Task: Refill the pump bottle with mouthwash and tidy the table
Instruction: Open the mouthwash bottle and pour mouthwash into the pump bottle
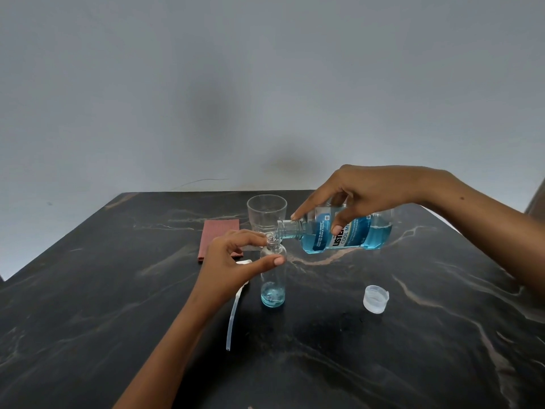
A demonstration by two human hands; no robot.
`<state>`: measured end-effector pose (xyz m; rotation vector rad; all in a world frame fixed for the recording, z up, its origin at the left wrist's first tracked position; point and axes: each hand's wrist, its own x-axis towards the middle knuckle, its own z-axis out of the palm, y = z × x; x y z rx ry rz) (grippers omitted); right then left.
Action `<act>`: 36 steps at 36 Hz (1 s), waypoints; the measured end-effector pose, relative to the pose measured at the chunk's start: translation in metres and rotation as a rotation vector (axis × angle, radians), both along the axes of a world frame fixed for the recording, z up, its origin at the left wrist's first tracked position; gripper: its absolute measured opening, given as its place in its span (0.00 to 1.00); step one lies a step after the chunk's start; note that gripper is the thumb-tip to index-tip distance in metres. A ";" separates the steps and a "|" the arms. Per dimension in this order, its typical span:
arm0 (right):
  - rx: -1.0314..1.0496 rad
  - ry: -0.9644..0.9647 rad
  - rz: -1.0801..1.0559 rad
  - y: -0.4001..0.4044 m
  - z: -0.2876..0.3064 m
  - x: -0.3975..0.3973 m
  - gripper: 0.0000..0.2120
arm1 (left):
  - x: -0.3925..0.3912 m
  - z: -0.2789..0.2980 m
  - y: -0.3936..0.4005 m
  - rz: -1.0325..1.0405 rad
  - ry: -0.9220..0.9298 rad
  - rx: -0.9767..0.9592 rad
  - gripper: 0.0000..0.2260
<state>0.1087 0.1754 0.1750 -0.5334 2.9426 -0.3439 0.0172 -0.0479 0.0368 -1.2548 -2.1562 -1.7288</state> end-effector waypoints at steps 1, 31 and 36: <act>0.005 -0.001 0.004 -0.001 0.000 -0.001 0.25 | 0.000 0.000 0.000 0.001 0.000 0.000 0.19; 0.030 -0.019 0.066 -0.008 0.007 0.002 0.25 | 0.000 0.000 0.000 0.000 -0.005 0.001 0.19; 0.032 -0.029 0.038 -0.009 0.008 0.003 0.26 | 0.000 0.000 0.000 0.000 -0.008 -0.009 0.21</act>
